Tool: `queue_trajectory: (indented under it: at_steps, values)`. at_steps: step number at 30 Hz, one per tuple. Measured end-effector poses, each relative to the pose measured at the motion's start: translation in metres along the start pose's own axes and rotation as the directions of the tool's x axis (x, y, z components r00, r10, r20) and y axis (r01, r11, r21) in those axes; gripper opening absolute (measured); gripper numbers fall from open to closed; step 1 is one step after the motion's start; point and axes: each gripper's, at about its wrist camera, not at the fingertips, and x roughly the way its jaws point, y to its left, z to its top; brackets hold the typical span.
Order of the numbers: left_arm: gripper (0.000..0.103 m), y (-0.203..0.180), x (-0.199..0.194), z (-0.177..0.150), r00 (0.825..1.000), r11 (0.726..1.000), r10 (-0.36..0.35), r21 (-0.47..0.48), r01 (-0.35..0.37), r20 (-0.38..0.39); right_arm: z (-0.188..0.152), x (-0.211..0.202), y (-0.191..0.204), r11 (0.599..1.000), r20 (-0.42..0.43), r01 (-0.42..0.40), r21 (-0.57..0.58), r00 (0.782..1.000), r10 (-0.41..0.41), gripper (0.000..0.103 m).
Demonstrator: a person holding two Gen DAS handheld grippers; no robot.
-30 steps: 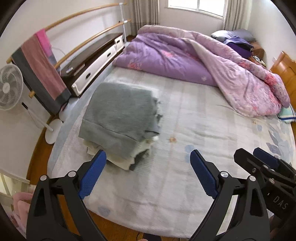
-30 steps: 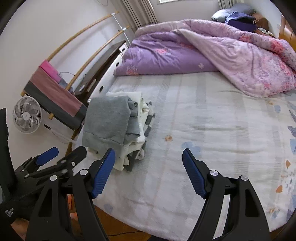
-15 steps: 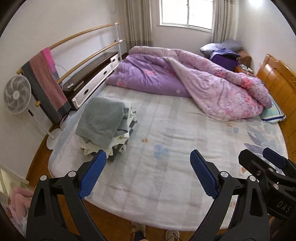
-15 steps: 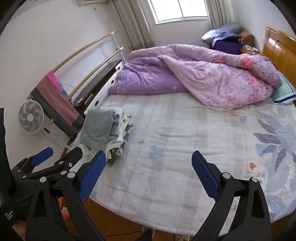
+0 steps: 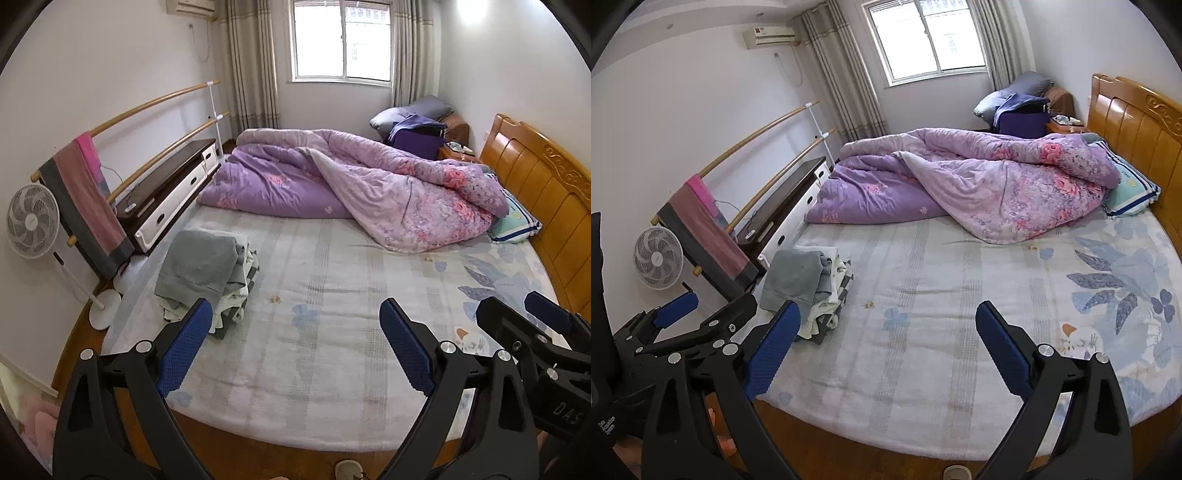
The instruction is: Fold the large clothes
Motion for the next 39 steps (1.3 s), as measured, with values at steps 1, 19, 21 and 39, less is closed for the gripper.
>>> queue_trajectory:
  at_steps: [1,19,21,39]
  values:
    - [0.092,0.002,-0.005,-0.001,1.000,1.000,-0.006,0.009,0.005,0.005,-0.003,-0.006,0.003,1.000,0.007,0.006,0.003,1.000,-0.006,0.092]
    - [0.092,0.037,-0.085,-0.008,0.990,0.996,-0.082,0.048,0.077,0.115,-0.017,-0.080,0.047,0.998,0.127,0.065,-0.003,0.990,-0.064,0.092]
    - [0.092,0.039,-0.090,-0.007,0.989,0.996,-0.084,0.053,0.078,0.121,-0.019,-0.085,0.049,0.998,0.137,0.070,-0.006,0.988,-0.069,0.092]
    - [0.092,0.042,-0.099,-0.010,0.987,0.996,-0.078,0.053,0.071,0.141,-0.021,-0.090,0.056,0.997,0.148,0.077,-0.014,0.986,-0.074,0.092]
